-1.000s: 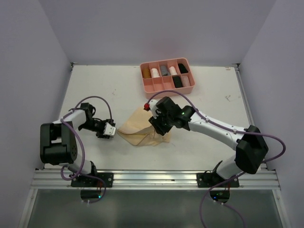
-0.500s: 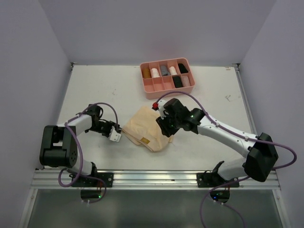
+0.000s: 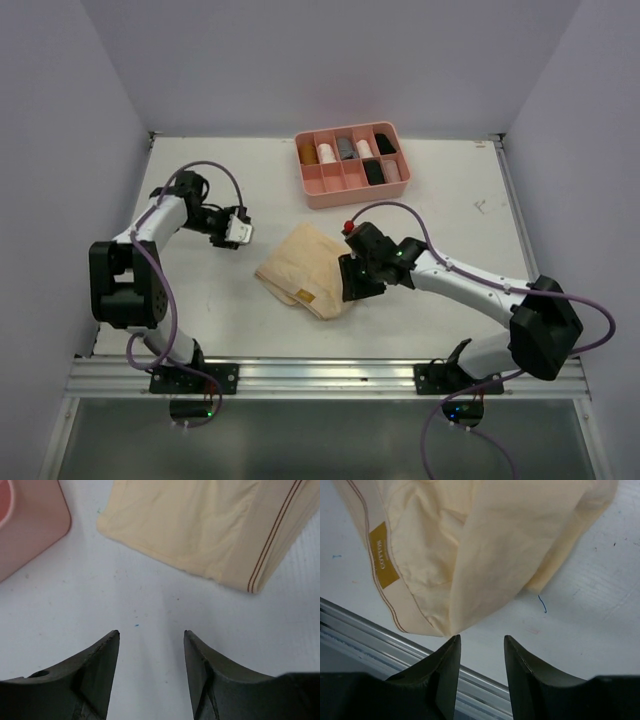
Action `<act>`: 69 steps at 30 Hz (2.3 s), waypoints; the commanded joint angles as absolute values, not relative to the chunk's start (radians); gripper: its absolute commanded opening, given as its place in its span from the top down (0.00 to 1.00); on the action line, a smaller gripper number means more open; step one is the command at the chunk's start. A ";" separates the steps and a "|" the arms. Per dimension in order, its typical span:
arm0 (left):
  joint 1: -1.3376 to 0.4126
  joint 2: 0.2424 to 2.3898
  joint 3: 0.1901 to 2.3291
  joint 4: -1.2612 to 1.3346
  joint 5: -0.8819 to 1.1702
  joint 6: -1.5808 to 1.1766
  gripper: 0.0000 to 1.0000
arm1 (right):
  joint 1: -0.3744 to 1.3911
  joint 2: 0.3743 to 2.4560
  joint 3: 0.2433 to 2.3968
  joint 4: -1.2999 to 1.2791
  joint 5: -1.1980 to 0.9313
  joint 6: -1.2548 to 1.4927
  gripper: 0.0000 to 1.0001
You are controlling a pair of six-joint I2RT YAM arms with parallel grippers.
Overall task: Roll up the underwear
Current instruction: Move the underwear to the center of the board, then flatten the underwear
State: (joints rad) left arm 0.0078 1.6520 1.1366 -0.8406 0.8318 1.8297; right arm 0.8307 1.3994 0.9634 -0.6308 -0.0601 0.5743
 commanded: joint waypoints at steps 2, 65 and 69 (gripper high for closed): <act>0.011 1.724 1.189 -1.026 0.907 1.496 0.46 | 0.830 1.396 0.937 -0.649 -0.011 0.704 0.56; -0.077 1.910 1.054 -0.654 0.857 0.414 0.55 | 0.724 1.092 0.523 -0.247 -0.227 0.896 1.00; -0.097 1.943 1.063 -0.625 0.871 0.345 0.76 | 0.704 1.077 0.535 -0.264 -0.210 0.888 1.00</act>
State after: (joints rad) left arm -0.0807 1.9011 1.0523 -0.6693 0.8982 0.4049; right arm 0.7208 1.1030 0.5152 -0.2337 -0.2432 0.8902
